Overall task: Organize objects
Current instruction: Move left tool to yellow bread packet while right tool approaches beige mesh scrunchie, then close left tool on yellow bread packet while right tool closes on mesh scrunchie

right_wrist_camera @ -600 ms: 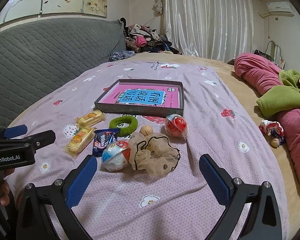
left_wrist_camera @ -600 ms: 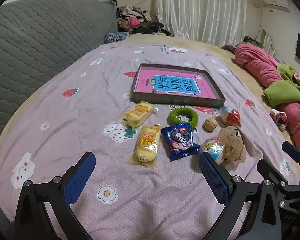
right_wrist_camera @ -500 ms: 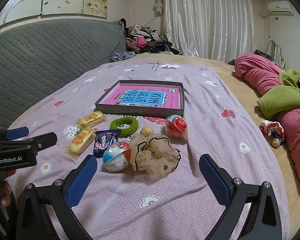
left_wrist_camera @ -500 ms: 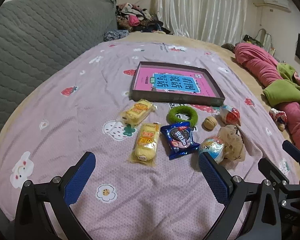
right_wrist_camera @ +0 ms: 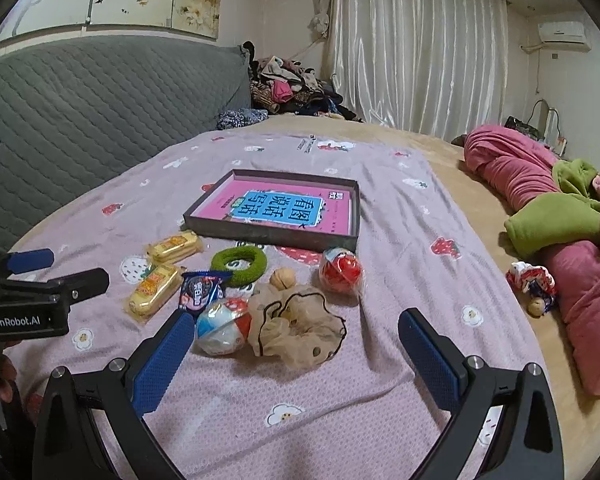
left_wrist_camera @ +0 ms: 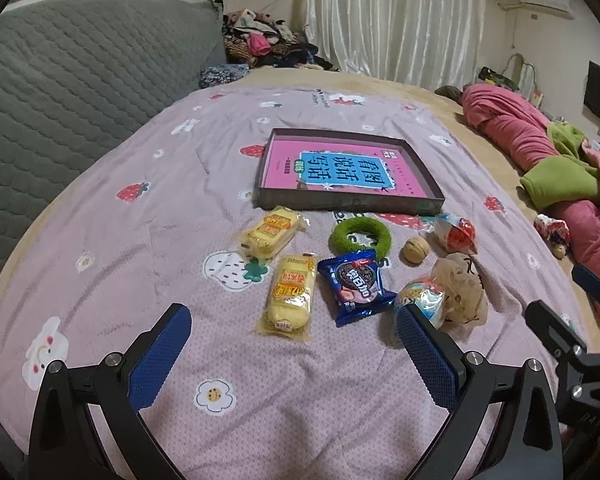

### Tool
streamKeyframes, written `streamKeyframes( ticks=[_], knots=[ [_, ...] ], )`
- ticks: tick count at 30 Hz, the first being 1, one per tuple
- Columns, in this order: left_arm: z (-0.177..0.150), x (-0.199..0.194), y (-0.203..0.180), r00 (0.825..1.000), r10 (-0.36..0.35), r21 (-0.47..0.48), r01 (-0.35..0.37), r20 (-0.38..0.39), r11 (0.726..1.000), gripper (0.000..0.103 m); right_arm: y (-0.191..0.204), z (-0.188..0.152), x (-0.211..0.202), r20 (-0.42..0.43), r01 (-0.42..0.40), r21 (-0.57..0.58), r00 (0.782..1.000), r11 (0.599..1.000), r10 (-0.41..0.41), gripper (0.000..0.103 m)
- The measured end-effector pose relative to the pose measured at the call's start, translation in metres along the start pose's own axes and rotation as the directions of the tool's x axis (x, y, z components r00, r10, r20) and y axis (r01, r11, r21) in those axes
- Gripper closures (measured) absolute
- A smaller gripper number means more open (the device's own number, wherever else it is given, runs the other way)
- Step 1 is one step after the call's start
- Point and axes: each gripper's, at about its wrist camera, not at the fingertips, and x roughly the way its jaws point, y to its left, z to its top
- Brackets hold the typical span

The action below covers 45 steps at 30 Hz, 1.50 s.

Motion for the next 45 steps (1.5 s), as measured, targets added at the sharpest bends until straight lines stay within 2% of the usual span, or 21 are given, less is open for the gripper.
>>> streamKeyframes(
  ticks=[7,13,16,22,27,39,43,45],
  knots=[
    [0.011,0.009,0.002,1.0,0.009,0.014,-0.009,-0.008,1.0,0.001,-0.005,0.014,-0.001,0.012,0.003,-0.014,1.0,1.0,-0.002,0.0],
    [0.02,0.026,-0.002,1.0,0.017,0.048,-0.016,-0.016,0.999,0.001,-0.005,0.021,0.013,-0.019,0.013,-0.059,1.0,0.998,-0.014,0.0],
    [0.022,0.04,-0.003,0.999,-0.014,0.064,0.016,-0.043,0.998,0.001,-0.002,0.015,0.024,-0.046,0.006,-0.077,0.999,0.997,-0.009,0.0],
    [0.012,0.066,0.004,0.997,0.004,0.054,0.0,-0.079,0.999,0.001,0.009,-0.004,0.046,-0.112,0.032,-0.155,0.992,0.987,-0.05,0.0],
    [0.007,0.085,0.012,0.993,0.004,0.033,-0.001,-0.118,0.999,0.001,0.009,-0.012,0.061,-0.153,0.041,-0.173,0.986,0.984,-0.068,0.0],
    [0.004,0.119,0.008,0.987,0.067,0.073,-0.057,-0.147,0.996,0.001,0.01,-0.018,0.085,-0.2,0.049,-0.193,0.976,0.98,-0.088,0.001],
    [0.003,0.124,0.002,0.985,0.078,0.097,-0.064,-0.151,0.993,0.003,0.008,-0.021,0.091,-0.217,0.044,-0.195,0.972,0.98,-0.087,0.006],
    [0.002,0.127,0.002,0.986,0.067,0.095,-0.053,-0.154,0.994,0.008,0.007,-0.022,0.094,-0.227,0.041,-0.195,0.97,0.98,-0.086,0.01]
  ],
)
